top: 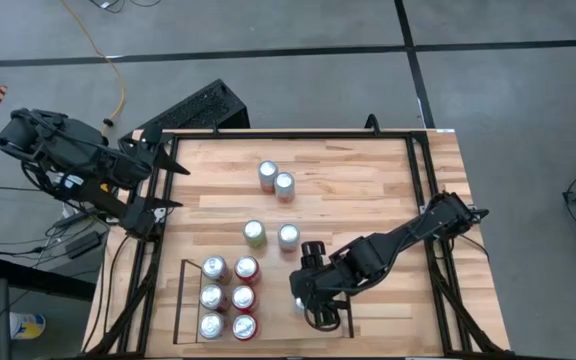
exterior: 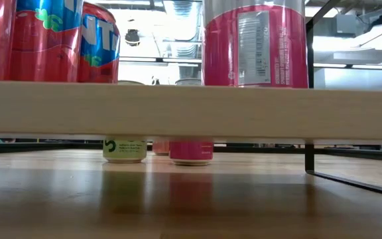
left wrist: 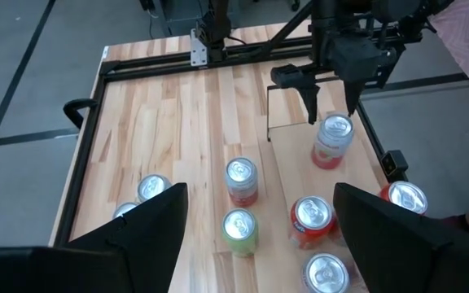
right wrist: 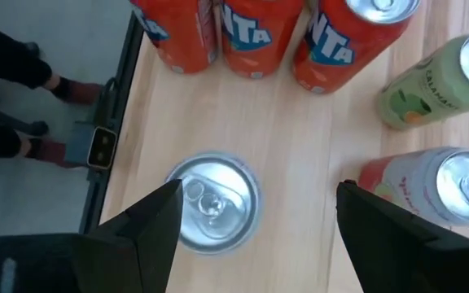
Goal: Place canned beverage on shelf
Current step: Put the white soda can on the shelf
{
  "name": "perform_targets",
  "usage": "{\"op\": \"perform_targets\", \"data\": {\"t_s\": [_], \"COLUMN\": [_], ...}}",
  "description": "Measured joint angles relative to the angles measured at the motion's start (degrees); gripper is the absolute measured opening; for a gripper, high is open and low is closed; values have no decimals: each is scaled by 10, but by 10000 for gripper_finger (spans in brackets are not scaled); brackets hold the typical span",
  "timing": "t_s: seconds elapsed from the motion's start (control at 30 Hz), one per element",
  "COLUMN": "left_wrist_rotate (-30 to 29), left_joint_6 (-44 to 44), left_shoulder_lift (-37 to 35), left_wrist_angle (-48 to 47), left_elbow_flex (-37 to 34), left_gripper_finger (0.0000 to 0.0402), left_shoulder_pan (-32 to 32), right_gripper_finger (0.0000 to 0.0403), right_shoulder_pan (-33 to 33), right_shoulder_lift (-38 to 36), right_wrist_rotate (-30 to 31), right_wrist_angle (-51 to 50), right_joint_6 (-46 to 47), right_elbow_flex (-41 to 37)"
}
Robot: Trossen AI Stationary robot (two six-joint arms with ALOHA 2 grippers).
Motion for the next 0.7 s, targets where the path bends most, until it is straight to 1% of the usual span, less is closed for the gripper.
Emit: {"op": "perform_targets", "data": {"t_s": [0.13,0.2,0.27,0.37,0.4,0.53,0.7], "left_wrist_rotate": [0,0,-1,-7,-8,-6,0], "left_joint_6": [-8,-19,-38,-66,-76,-95,-79], "left_shoulder_lift": [5,7,15,25,26,34,58], "left_wrist_angle": [0,0,1,-3,-3,-7,-14], "left_elbow_flex": [0,0,0,0,0,0,-12], "left_gripper_finger": [293,293,293,293,293,293,293], "left_shoulder_pan": [0,0,0,0,0,0,0], "right_gripper_finger": [298,298,298,298,298,298,298], "right_shoulder_pan": [-4,-4,-4,-9,-8,11,39], "right_shoulder_lift": [-5,-6,-6,-8,-8,-7,-11], "right_wrist_rotate": [-1,-4,-16,-30,-38,-49,-89], "right_wrist_angle": [4,4,6,7,6,-15,-101], "right_joint_6": [-26,-11,52,192,223,294,401], "right_elbow_flex": [0,15,32,43,43,43,45]}}
